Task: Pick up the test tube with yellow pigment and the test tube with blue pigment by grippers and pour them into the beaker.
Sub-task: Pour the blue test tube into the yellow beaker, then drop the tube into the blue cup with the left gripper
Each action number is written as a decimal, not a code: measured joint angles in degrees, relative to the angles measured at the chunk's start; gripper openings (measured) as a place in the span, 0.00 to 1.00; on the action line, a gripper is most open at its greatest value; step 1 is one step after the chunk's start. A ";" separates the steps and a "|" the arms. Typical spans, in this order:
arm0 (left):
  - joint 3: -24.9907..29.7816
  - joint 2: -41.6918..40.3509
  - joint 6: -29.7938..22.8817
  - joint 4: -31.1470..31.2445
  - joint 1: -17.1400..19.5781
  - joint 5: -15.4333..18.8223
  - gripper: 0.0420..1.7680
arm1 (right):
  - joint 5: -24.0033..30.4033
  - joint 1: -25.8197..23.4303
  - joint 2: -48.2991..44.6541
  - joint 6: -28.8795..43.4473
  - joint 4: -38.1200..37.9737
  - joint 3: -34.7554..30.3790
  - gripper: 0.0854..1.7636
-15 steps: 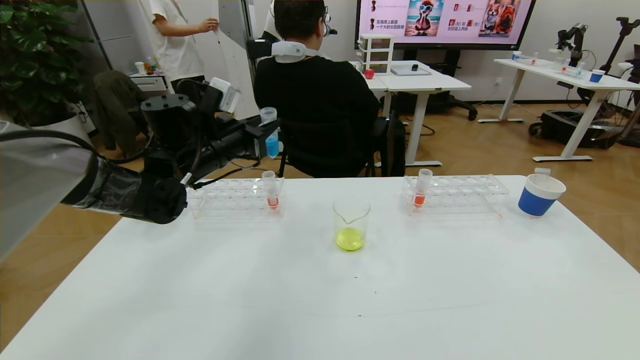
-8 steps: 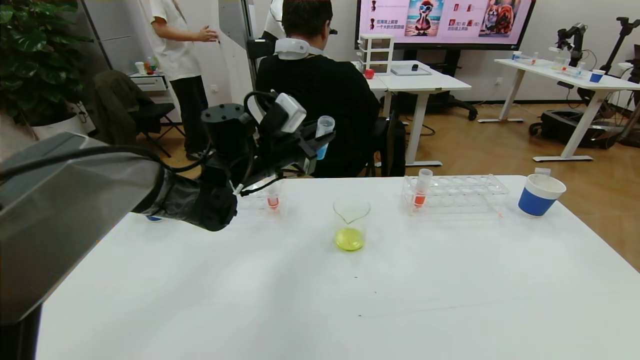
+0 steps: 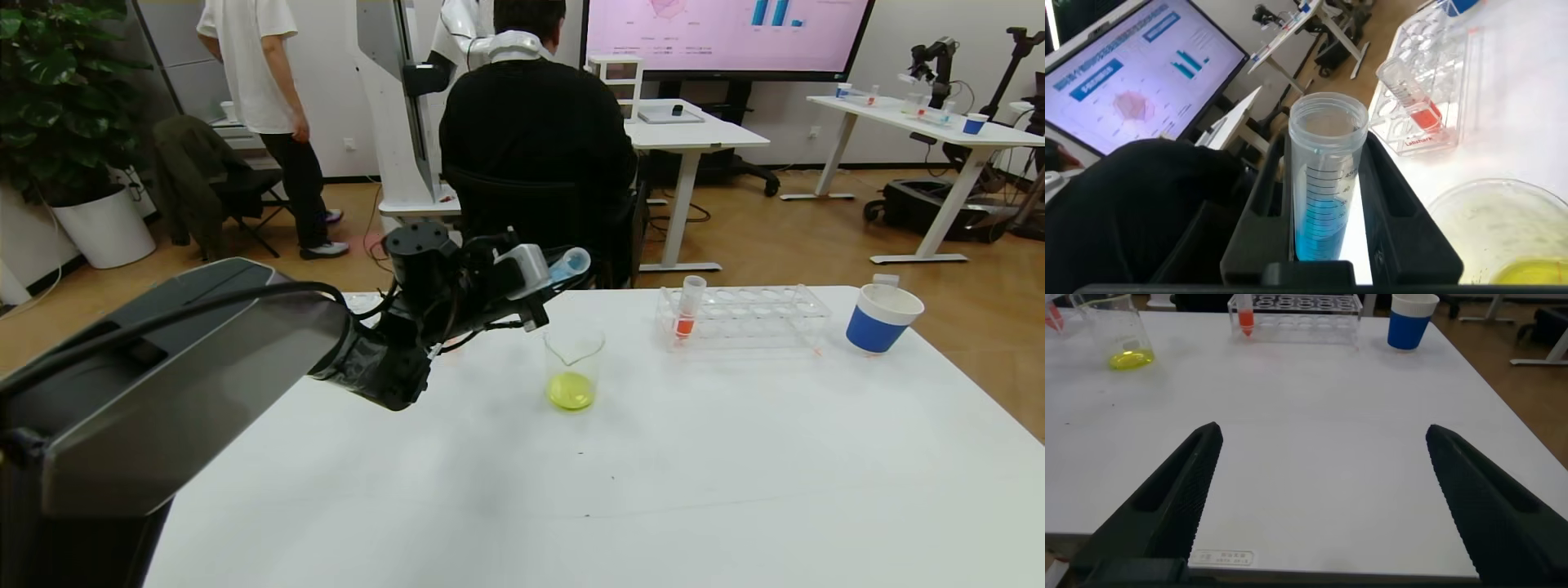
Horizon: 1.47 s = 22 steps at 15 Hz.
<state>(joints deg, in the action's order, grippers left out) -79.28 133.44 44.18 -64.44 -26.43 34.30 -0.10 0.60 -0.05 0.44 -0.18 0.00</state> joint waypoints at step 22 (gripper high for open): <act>-2.10 3.69 31.61 0.69 3.50 17.24 0.27 | 0.00 0.00 0.00 0.00 0.00 0.00 0.98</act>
<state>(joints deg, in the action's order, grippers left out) -81.37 137.13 75.79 -63.74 -22.93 51.54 -0.10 0.60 -0.05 0.44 -0.18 0.00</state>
